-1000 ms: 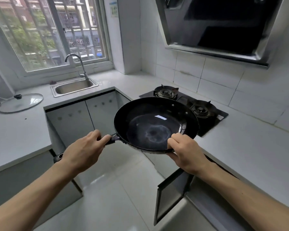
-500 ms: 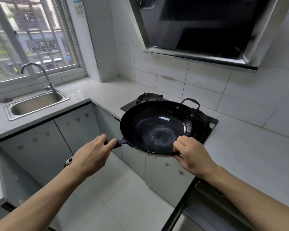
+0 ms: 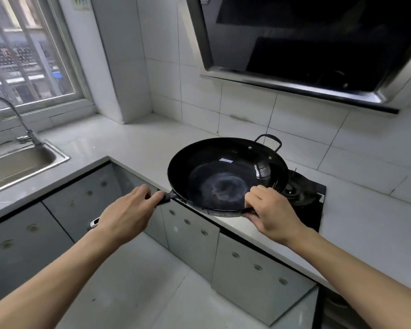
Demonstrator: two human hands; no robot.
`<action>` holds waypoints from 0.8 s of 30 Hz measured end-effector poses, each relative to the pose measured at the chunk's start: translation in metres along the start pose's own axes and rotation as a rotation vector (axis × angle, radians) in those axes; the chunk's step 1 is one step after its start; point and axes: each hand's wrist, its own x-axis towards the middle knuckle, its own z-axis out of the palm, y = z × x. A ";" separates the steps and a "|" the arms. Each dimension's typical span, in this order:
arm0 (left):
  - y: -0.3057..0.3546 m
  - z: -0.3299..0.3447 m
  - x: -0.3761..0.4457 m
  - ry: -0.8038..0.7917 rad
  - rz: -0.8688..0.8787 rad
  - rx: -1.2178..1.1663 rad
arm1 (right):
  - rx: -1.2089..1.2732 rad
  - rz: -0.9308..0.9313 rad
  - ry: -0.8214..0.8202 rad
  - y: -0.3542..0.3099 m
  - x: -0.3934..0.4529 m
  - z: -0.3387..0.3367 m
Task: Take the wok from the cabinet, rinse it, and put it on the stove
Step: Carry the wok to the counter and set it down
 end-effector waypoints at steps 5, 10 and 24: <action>-0.057 0.010 0.020 0.004 -0.054 -0.006 | 0.009 -0.032 0.000 -0.007 0.063 0.032; -0.114 0.026 0.051 -0.005 -0.094 0.024 | 0.037 -0.063 -0.006 -0.003 0.133 0.074; -0.281 0.092 0.196 -0.110 -0.193 0.019 | 0.143 -0.059 -0.094 0.046 0.340 0.233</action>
